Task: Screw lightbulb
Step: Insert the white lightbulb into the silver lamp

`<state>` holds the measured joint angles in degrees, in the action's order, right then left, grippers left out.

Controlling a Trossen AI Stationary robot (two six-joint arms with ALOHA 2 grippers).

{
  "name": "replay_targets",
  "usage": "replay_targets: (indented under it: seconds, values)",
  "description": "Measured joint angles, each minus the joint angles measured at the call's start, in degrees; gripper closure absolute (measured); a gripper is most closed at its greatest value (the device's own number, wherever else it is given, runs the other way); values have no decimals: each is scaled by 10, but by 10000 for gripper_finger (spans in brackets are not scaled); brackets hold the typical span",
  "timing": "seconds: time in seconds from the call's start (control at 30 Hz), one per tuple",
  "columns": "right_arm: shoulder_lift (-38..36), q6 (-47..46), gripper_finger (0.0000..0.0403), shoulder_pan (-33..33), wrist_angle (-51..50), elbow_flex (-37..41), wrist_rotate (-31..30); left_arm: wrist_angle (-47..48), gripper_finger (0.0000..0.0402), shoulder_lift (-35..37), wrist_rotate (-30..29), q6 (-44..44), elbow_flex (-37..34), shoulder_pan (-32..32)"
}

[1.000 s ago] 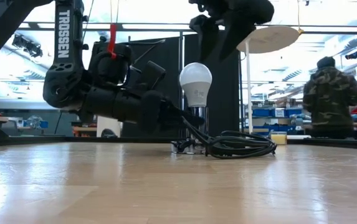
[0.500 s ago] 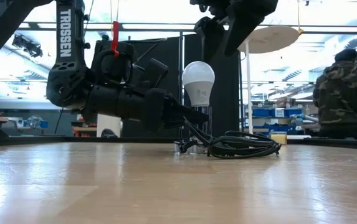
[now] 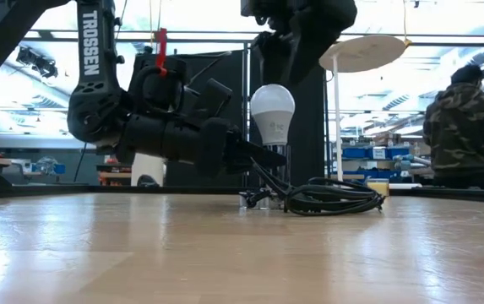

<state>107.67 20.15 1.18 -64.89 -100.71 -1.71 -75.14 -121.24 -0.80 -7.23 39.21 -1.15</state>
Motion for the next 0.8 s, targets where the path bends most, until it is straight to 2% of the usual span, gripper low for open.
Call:
replay_targets:
  seconds: [0.23, 0.6, 0.8]
  values:
    - [58, 4, 4, -6, -68, -78, -3, 22, 192, 1, 1, -1, 13, 0]
    - [66, 2, 4, -6, -78, -88, 2, 25, 194, 1, 0, -1, 12, 0]
    - [66, 6, 5, -4, -59, -88, 3, 23, 208, 0, 0, -1, 12, 0]
